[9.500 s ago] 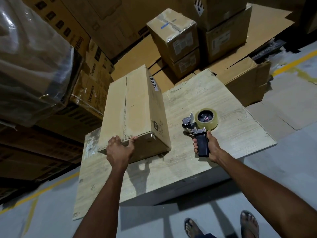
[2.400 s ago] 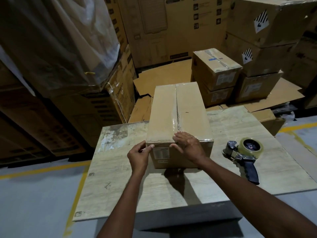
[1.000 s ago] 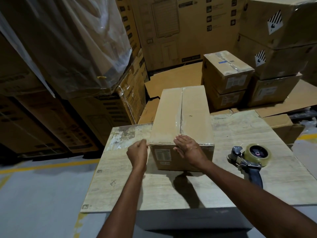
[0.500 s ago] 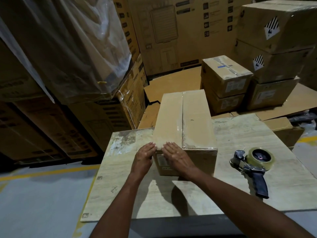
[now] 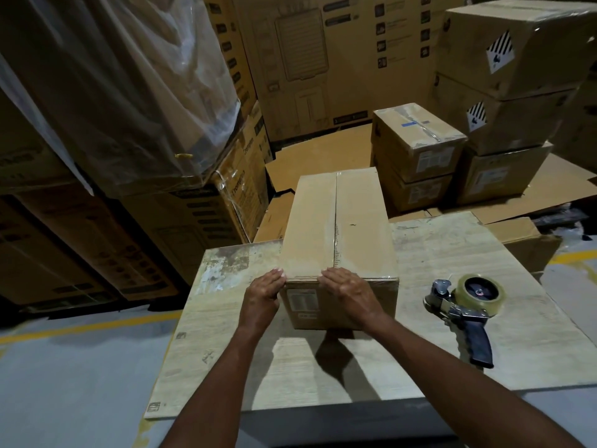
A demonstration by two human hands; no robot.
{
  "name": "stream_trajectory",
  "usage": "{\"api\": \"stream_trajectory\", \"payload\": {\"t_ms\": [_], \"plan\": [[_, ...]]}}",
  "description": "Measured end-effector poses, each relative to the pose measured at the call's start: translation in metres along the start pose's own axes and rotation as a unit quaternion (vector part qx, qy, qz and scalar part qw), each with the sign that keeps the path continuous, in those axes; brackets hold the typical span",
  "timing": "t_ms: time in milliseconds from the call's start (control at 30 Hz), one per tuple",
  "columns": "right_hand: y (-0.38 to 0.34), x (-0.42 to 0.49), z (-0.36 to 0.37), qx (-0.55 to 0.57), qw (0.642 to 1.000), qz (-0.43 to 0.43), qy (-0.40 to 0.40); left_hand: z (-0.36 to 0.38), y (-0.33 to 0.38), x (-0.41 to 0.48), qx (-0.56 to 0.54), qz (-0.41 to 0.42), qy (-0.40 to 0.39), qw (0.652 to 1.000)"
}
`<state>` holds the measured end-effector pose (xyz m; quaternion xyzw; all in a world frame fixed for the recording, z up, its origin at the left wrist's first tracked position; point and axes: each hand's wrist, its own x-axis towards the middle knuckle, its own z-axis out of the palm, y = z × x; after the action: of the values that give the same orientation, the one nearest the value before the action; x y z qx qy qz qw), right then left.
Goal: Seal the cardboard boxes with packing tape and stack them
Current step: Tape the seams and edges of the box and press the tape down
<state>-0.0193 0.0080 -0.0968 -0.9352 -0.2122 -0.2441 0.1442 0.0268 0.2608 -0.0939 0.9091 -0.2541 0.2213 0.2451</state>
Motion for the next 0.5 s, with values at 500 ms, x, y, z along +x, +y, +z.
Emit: {"api": "stream_trajectory", "payload": {"t_ms": [500], "plan": [[0.081, -0.067, -0.039, 0.044, 0.997, 0.039, 0.055, -0.008, 0.009, 0.003, 0.011, 0.002, 0.002, 1.0]]}}
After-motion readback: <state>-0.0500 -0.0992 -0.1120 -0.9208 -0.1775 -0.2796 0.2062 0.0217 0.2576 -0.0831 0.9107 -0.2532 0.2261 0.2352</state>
